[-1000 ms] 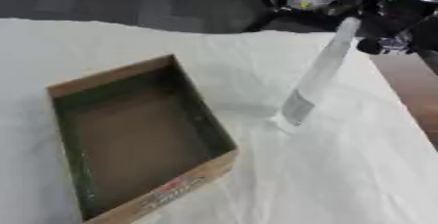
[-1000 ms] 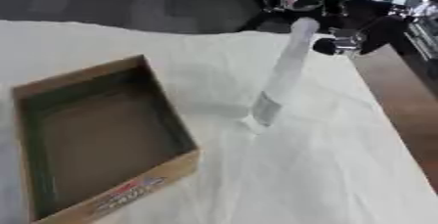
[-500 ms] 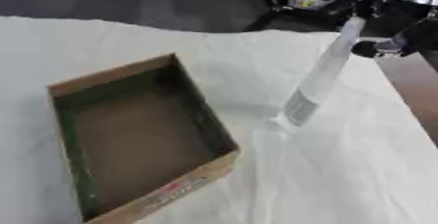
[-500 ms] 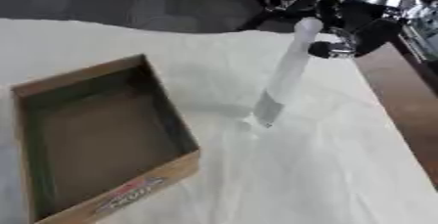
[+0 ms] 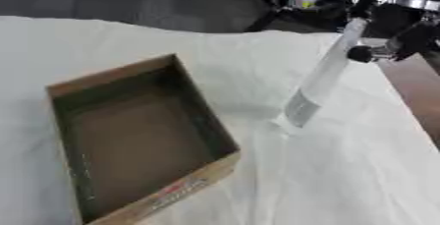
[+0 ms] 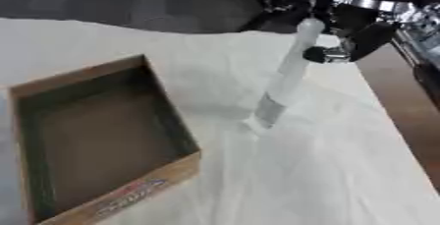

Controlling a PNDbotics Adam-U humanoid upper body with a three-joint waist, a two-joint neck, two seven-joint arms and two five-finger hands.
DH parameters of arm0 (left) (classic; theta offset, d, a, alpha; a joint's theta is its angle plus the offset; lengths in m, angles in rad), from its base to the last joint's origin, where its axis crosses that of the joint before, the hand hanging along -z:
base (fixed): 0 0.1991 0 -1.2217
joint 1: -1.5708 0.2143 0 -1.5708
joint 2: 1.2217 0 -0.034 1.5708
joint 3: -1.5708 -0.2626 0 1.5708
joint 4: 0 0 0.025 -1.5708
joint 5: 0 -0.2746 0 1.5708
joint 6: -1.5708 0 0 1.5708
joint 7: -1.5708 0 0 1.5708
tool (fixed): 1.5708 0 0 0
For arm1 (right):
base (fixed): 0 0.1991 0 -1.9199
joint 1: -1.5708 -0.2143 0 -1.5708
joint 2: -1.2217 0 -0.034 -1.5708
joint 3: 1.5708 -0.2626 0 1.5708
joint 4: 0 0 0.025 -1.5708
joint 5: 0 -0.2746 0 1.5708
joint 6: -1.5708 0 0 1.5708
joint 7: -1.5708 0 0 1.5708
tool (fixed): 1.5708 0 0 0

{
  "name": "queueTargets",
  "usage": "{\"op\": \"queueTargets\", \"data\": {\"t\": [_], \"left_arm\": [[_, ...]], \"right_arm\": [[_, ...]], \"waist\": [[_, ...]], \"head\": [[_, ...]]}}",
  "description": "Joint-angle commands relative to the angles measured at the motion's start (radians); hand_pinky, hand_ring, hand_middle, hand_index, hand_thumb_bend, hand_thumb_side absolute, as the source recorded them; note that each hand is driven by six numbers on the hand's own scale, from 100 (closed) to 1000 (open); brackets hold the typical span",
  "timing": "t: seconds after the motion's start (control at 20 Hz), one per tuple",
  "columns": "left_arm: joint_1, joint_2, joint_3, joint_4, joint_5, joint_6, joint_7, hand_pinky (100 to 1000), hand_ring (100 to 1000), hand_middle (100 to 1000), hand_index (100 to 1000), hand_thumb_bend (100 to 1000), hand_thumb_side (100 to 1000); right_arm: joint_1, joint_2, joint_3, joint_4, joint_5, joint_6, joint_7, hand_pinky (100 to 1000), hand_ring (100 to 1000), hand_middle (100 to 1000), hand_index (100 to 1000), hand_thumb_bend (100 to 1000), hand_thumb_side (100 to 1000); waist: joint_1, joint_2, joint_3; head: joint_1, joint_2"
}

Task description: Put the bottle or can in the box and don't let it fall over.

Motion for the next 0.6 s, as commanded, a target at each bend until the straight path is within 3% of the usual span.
{"op": "queueTargets", "data": {"t": [0.05,0.6], "left_arm": [[-0.007,0.01,0.008,-0.021,0.0,-0.001,-0.002,688,522,662,832,115,774],[-0.011,0.007,0.008,-0.021,0.0,0.003,-0.007,689,520,663,833,115,775]], "right_arm": [[-0.017,-0.027,-0.006,-0.023,-0.006,-0.008,0.02,888,932,958,822,383,274],[0.017,-0.035,-0.012,-0.047,-0.019,0.0,0.027,884,927,955,817,388,111]], "waist": [[0.002,-0.017,0.001],[0.001,-0.014,0.0]], "head": [[-0.003,-0.005],[-0.004,-0.009]]}}
